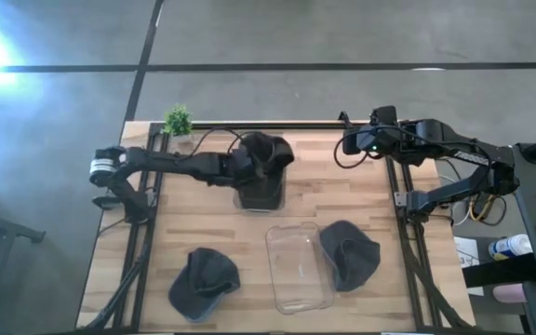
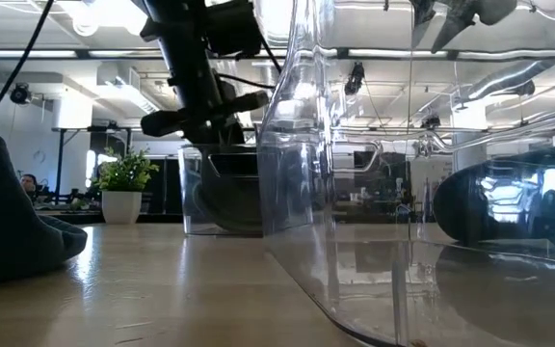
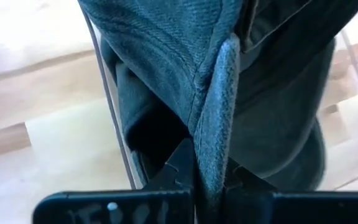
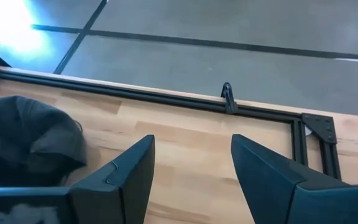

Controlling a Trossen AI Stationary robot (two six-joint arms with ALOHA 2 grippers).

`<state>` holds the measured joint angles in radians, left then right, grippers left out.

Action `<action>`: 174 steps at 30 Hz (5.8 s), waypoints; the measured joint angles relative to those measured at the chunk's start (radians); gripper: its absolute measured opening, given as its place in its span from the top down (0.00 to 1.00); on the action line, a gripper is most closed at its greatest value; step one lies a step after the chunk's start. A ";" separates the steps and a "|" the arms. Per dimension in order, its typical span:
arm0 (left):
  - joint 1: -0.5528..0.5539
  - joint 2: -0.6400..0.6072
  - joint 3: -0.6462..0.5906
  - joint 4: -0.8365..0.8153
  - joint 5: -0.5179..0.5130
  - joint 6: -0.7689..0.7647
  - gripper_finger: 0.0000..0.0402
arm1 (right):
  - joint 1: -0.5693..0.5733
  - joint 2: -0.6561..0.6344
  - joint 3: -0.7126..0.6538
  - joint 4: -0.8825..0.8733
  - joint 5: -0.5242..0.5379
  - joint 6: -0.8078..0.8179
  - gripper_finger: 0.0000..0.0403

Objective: Pick & Place hat
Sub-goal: Put the black cap into the top transparent bin, then put the right gray cap into the bottom transparent bin, then put the gray cap into the bottom transparent bin

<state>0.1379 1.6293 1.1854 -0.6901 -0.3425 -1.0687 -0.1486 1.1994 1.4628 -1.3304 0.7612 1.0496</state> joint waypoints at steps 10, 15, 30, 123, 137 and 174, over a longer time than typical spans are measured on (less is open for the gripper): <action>-0.022 0.060 0.001 -0.003 -0.042 -0.015 0.92 | 0.000 0.005 -0.004 0.000 -0.001 -0.029 0.49; -0.041 0.049 0.032 -0.033 0.026 0.002 0.80 | 0.000 0.005 -0.004 0.000 -0.021 -0.081 0.49; -0.210 -0.134 0.275 -0.365 0.064 0.134 0.61 | 0.002 0.007 -0.035 0.004 -0.465 -0.318 0.49; -0.916 -0.359 -0.331 -0.143 0.059 -0.478 0.61 | 0.542 0.759 0.367 0.104 -0.809 0.705 0.97; -0.935 -0.362 -0.261 -0.300 0.099 -0.424 0.61 | 0.512 1.010 0.577 -0.240 -0.890 0.574 0.81; -1.142 -0.372 -0.527 0.189 0.184 -0.737 0.61 | 0.495 0.602 0.286 -0.026 -0.679 0.377 0.39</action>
<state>-1.0041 1.2569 0.6583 -0.5014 -0.1584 -1.8060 0.3462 1.8015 1.7493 -1.3561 0.0818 1.4264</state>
